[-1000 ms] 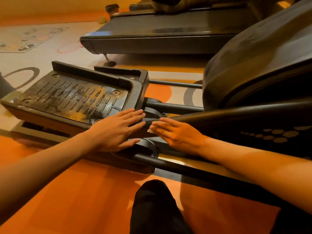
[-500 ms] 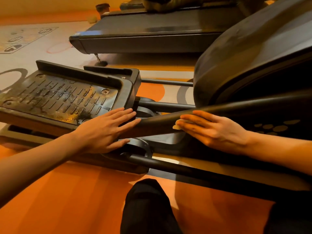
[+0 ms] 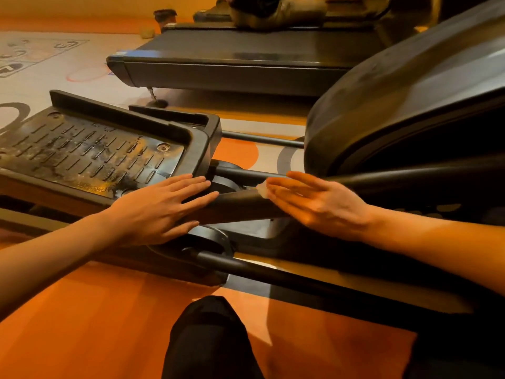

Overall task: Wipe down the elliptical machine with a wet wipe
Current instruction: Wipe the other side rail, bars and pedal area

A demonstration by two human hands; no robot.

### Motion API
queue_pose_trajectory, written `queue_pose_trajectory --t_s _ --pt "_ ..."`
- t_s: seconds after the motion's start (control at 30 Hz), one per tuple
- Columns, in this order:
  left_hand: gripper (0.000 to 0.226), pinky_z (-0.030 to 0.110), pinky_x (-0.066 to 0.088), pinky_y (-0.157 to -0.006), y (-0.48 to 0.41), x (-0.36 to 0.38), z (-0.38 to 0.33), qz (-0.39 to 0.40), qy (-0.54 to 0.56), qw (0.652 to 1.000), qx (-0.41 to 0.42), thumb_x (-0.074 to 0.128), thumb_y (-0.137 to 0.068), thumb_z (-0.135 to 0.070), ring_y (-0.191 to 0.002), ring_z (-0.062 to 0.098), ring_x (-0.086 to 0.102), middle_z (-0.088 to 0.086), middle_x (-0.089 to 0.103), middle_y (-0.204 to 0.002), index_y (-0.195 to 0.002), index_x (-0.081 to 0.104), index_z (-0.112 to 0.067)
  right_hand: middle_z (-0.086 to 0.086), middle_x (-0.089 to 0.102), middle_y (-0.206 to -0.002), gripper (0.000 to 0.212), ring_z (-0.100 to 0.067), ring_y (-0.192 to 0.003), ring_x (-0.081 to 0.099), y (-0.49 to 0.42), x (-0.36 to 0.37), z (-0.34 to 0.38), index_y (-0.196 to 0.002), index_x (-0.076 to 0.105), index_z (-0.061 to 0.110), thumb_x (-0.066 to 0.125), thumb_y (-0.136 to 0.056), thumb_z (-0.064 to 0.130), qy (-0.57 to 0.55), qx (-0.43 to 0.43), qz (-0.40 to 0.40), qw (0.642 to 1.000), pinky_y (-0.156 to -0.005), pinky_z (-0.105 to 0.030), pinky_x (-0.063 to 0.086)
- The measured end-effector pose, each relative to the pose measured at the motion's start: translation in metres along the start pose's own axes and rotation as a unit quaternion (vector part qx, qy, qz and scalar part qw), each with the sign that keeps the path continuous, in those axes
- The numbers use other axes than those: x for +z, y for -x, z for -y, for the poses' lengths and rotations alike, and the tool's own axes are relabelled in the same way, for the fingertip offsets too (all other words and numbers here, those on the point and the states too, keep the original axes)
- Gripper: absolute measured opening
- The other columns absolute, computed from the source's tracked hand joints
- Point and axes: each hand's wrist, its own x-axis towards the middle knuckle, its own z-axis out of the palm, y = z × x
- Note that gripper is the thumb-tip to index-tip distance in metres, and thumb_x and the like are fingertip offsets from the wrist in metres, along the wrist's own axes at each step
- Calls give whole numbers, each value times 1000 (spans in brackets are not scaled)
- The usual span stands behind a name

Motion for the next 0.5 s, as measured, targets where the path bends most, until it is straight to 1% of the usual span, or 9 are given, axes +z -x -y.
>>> queue_pose_trajectory --t_s 0.07,0.13,0.27,0.33,0.4,0.47,0.5 --pt "68 53 27 -122 -1 1 0 -9 -13 1000 0 19 -109 -60 -154 30 31 13 33 -165 -165 22 -22 -24 44 -155 47 -37 -149 35 38 -22 -29 -151 42 -4 40 -104 -6 5 27 22 999 -125 -51 23" --pt "68 55 29 -119 -2 1 1 -14 -25 1000 -1 20 -109 -59 -151 29 36 14 37 -163 -163 27 -20 -24 47 -153 46 -37 -147 39 75 -42 -48 -151 42 -5 40 -105 -6 23 57 43 997 -122 -53 31" --pt "67 57 32 -117 -3 1 0 -14 -33 999 1 20 -109 -60 -149 32 40 15 41 -161 -161 33 -19 -25 45 -154 47 -38 -144 43 121 -67 -61 -149 44 -6 44 -102 -9 17 98 60 993 -116 -54 37" --pt "68 57 34 -117 -4 1 0 -11 -29 1000 2 19 -109 -60 -148 33 41 16 42 -160 -161 35 -18 -24 45 -155 48 -37 -143 45 115 -65 -55 -149 44 -5 48 -102 -8 14 109 42 993 -116 -53 38" --pt "68 57 35 -117 -4 -1 -2 -8 -26 1000 -3 19 -109 -59 -148 34 41 17 43 -159 -160 37 -18 -21 46 -155 48 -35 -143 46 89 -50 -33 -151 45 -2 49 -102 -5 4 107 10 994 -118 -52 37" --pt "68 55 33 -118 -3 -3 -3 -10 -23 1000 -8 18 -109 -59 -149 34 39 18 43 -160 -159 38 -18 -19 47 -154 49 -35 -144 45 46 -23 -5 -151 46 0 47 -102 -7 -28 61 -14 998 -121 -51 34" --pt "68 54 32 -119 -3 -4 -3 -6 -17 1000 -10 17 -109 -60 -150 34 37 18 41 -160 -159 37 -18 -19 48 -154 49 -36 -144 45 21 -9 9 -151 46 1 39 -103 -9 -42 34 -17 998 -122 -50 30"
